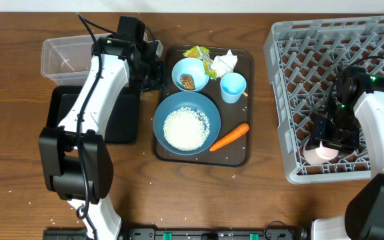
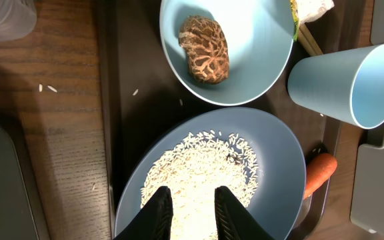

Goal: Sort waste into correct bins and load items into the dishwasher rack
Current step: 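Place the pink cup upside down in the dish rack with right gripper, then reach the left gripper to the light-blue cup and grasp it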

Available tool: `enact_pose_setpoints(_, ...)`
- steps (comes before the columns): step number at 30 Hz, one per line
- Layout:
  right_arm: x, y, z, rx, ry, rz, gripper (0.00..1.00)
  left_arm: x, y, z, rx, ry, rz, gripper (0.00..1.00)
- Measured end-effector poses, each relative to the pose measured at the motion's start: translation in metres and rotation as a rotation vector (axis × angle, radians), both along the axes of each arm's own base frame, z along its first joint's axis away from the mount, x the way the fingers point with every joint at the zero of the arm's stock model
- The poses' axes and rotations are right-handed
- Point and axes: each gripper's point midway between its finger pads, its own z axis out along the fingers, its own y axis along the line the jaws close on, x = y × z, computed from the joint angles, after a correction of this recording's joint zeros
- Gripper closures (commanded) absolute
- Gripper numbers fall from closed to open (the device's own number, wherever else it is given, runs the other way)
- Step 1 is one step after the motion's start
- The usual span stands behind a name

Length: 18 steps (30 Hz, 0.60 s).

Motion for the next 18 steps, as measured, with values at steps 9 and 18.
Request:
enact_pose_setpoints(9,0.020,-0.003,-0.003,-0.014,-0.081,-0.018,0.01,0.000,0.000,0.000,0.000,0.000,0.000,0.77)
enact_pose_setpoints(18,0.062,0.011,0.026,0.078,-0.252,-0.016,0.01,0.001,-0.005,0.001,-0.001,-0.014,-0.014,0.77)
